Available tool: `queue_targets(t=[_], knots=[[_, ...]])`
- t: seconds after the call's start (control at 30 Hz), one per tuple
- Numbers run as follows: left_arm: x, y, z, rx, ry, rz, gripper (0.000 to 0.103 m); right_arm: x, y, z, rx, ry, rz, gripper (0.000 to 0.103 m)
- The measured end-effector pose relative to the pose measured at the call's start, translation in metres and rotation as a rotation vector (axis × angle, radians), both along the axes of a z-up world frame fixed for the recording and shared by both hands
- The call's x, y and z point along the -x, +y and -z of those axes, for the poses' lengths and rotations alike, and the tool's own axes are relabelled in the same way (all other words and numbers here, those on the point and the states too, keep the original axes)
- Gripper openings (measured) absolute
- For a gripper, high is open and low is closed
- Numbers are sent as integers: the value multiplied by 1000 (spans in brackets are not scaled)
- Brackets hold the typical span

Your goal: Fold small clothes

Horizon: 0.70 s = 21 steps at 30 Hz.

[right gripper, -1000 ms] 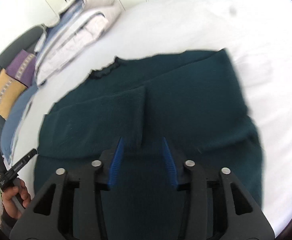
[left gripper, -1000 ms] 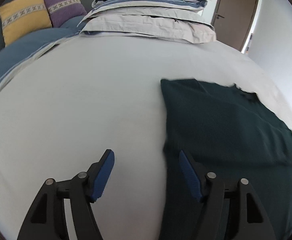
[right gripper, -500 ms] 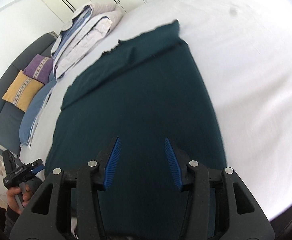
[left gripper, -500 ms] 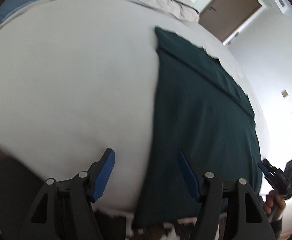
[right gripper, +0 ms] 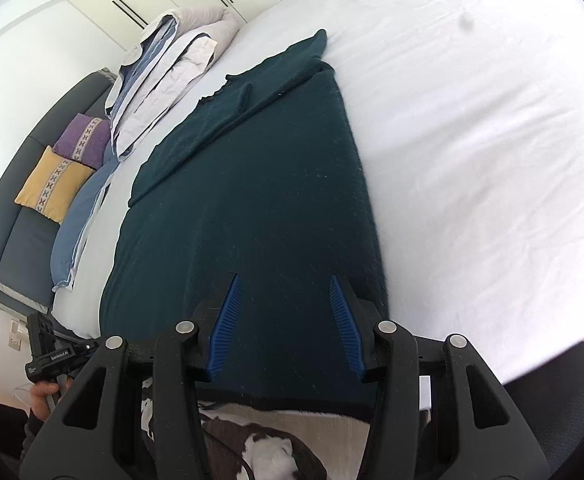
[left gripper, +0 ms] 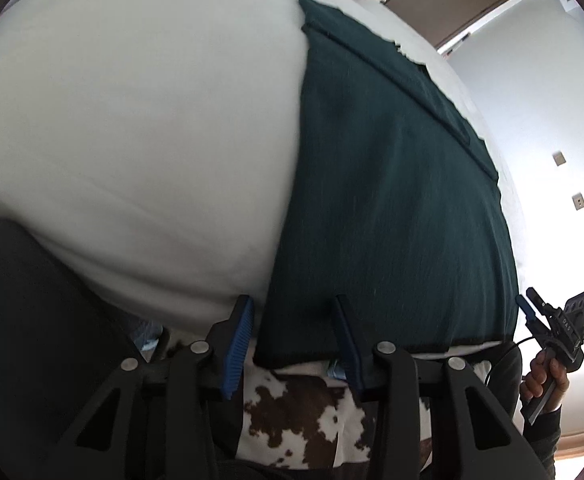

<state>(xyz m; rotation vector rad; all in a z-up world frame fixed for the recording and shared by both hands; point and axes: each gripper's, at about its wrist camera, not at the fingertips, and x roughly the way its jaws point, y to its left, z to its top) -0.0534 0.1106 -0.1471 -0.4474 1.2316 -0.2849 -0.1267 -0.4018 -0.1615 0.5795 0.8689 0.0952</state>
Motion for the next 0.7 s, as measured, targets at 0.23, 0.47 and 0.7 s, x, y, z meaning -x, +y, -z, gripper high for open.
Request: queue_targets(t=[0.23,0.47,0.7], knots=[[-6,6,2,56,14,-41,41,12,-13,-6,16,11,15,44],[1,8,0,43,6,-29,8,24,-24,-6,36,46,35,44],[6,11,-15,24,-24,-41,6,40,-36,-7,65,93,68,44]])
